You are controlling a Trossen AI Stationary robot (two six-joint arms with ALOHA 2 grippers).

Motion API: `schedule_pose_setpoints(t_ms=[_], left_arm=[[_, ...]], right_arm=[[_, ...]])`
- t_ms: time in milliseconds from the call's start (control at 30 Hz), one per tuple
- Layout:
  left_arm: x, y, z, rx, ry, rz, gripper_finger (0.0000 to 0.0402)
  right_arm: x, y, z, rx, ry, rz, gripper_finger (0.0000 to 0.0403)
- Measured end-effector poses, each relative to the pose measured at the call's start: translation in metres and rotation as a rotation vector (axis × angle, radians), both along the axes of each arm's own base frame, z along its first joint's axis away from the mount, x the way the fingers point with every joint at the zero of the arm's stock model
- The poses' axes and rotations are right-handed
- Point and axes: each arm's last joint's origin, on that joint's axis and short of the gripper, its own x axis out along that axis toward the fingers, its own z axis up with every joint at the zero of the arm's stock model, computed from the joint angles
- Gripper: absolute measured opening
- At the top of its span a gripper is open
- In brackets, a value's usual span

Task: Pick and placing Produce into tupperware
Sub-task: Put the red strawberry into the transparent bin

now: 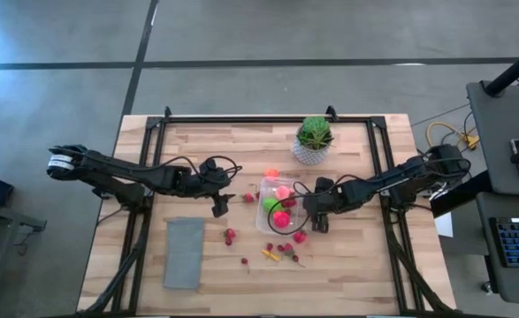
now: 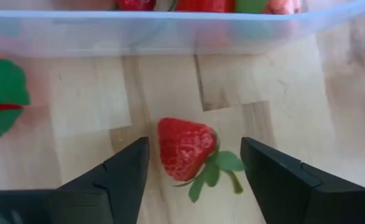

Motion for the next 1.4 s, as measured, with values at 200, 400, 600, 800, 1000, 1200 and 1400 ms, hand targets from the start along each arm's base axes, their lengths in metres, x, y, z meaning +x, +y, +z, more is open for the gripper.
schedule_pose_setpoints(t_ms=[200, 400, 600, 800, 1000, 1200, 1400], left_arm=[[0.0000, 0.0004, 0.0001, 0.011, -0.001, 0.011, 0.0230], [0.0002, 0.0005, 0.0004, 0.013, -0.005, 0.013, 0.0230], [0.0004, 0.0005, 0.0006, 0.001, -0.012, 0.024, 0.0230], [0.0001, 0.0005, -0.0001, -0.003, -0.012, 0.029, 0.0230], [-0.0006, 0.0006, -0.0017, -0.003, -0.008, 0.029, 0.0230], [-0.0010, 0.0006, -0.0028, -0.003, -0.005, 0.029, 0.0230], [-0.0009, 0.0006, -0.0027, -0.003, -0.006, 0.029, 0.0230]], right_arm=[[-0.0005, 0.0001, -0.0009, -0.004, 0.004, 0.026, 0.0224], [-0.0006, 0.0001, -0.0012, -0.015, 0.006, 0.052, 0.0225], [-0.0028, -0.0004, -0.0038, -0.016, 0.014, 0.050, 0.0220], [-0.0030, -0.0006, -0.0041, -0.023, 0.014, 0.046, 0.0204], [-0.0031, -0.0007, -0.0042, -0.021, 0.013, 0.039, 0.0180], [-0.0028, -0.0006, -0.0042, -0.003, 0.002, -0.005, 0.0166], [-0.0016, -0.0003, -0.0012, 0.024, 0.003, -0.069, 0.0155]])
